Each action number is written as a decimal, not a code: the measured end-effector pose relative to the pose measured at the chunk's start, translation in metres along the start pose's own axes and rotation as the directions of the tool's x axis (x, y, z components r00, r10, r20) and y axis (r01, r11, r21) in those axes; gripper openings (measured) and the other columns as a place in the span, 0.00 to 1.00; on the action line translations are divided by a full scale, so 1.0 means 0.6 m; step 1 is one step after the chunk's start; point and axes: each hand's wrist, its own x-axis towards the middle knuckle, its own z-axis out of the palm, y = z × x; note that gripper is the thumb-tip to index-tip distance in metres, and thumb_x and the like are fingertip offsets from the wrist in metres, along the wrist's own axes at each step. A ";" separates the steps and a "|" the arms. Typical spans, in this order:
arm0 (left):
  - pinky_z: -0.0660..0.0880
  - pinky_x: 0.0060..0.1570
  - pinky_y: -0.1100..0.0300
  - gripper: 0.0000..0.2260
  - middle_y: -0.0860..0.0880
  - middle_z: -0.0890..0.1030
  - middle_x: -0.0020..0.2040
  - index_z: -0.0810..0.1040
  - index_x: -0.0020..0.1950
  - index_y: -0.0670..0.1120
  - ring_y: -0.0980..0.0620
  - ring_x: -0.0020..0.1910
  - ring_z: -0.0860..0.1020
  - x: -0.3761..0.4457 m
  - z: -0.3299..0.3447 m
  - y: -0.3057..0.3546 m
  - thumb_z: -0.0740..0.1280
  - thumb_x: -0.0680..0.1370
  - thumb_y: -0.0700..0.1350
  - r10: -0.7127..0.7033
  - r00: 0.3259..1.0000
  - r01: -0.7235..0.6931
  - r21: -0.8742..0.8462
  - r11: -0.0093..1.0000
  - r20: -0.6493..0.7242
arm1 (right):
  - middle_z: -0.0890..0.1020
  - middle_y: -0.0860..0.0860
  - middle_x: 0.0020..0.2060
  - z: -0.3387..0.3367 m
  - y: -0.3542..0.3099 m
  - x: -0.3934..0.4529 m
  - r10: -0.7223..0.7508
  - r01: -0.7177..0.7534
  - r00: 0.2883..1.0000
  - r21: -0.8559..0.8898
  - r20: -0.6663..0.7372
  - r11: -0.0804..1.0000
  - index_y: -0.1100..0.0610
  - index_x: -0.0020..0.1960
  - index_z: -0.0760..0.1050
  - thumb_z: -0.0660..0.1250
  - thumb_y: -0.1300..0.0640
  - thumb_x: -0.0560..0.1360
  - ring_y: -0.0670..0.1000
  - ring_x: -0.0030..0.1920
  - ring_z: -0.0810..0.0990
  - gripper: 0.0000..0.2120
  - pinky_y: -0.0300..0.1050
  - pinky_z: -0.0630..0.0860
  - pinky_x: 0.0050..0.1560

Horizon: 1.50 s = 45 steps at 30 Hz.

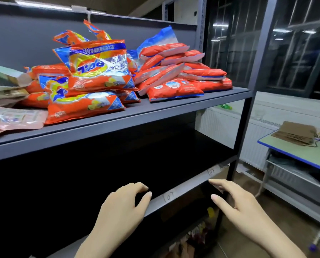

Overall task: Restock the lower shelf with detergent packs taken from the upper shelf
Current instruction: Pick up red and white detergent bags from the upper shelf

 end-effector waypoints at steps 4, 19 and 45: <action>0.70 0.57 0.63 0.11 0.65 0.77 0.52 0.76 0.57 0.59 0.65 0.56 0.73 0.025 0.022 0.034 0.59 0.79 0.57 0.024 1.000 -0.024 -0.015 1.000 0.019 | 0.68 0.27 0.54 -0.029 0.026 0.007 0.037 -0.038 0.999 -0.035 -0.024 0.999 0.37 0.65 0.67 0.62 0.48 0.78 0.22 0.39 0.67 0.16 0.21 0.65 0.47; 0.67 0.56 0.70 0.13 0.69 0.73 0.57 0.72 0.62 0.63 0.69 0.59 0.69 0.205 0.130 0.151 0.56 0.79 0.61 0.132 0.991 -0.131 -0.016 0.991 0.022 | 0.63 0.21 0.55 -0.134 0.163 0.155 0.027 -0.030 0.999 -0.094 -0.033 0.995 0.28 0.58 0.60 0.60 0.44 0.78 0.23 0.48 0.68 0.14 0.25 0.66 0.42; 0.71 0.49 0.60 0.09 0.50 0.82 0.51 0.81 0.54 0.46 0.53 0.48 0.79 0.653 -0.030 0.357 0.64 0.78 0.47 0.098 0.857 -0.054 0.101 0.993 -0.506 | 0.77 0.48 0.60 -0.378 0.156 0.718 -0.500 0.505 0.858 0.016 -0.121 0.863 0.50 0.65 0.73 0.66 0.54 0.77 0.45 0.56 0.75 0.17 0.35 0.65 0.53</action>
